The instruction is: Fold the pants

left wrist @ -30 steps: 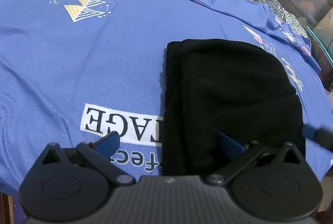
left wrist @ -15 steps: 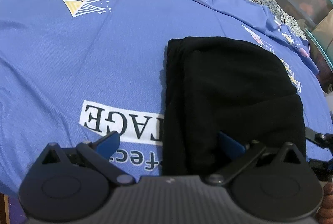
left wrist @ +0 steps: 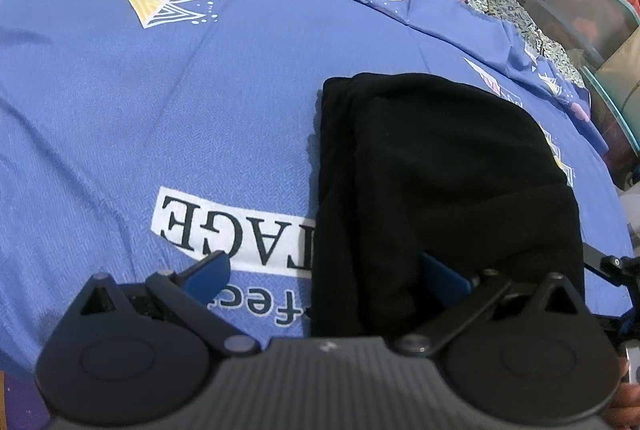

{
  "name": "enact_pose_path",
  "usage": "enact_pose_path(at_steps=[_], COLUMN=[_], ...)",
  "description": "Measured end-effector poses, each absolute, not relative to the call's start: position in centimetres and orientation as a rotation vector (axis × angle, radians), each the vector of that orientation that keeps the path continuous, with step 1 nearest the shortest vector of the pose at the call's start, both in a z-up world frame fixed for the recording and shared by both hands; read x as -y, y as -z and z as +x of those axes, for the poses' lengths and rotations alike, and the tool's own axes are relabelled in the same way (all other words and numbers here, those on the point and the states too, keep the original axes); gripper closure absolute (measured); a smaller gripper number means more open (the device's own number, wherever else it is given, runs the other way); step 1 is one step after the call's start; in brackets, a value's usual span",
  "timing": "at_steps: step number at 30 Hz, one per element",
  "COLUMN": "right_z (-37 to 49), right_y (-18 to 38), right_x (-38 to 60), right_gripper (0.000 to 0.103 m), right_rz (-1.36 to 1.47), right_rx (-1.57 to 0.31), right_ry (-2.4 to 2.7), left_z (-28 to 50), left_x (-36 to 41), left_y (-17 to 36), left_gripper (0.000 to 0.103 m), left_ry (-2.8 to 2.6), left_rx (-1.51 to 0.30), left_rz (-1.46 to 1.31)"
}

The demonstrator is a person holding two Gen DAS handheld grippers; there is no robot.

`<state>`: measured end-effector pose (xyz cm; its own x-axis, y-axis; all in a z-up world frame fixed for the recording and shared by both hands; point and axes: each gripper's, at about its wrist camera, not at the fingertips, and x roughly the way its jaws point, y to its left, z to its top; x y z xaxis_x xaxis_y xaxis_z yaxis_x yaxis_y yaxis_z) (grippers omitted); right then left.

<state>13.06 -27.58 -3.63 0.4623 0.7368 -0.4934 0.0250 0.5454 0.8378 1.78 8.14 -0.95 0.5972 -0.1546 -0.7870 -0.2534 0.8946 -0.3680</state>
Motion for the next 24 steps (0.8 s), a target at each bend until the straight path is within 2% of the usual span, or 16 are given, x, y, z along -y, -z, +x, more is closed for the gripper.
enact_pose_path(at_steps=[24], right_z=[13.19], right_y=[3.46], right_x=[27.28], right_gripper=[0.016], right_rz=[0.888], right_rx=[-1.006], right_ry=[-0.545], left_z=[2.02], left_x=[-8.12], left_y=[1.03], left_gripper=[0.000], left_ry=[-0.054], left_rx=[-0.949], left_rz=[-0.471])
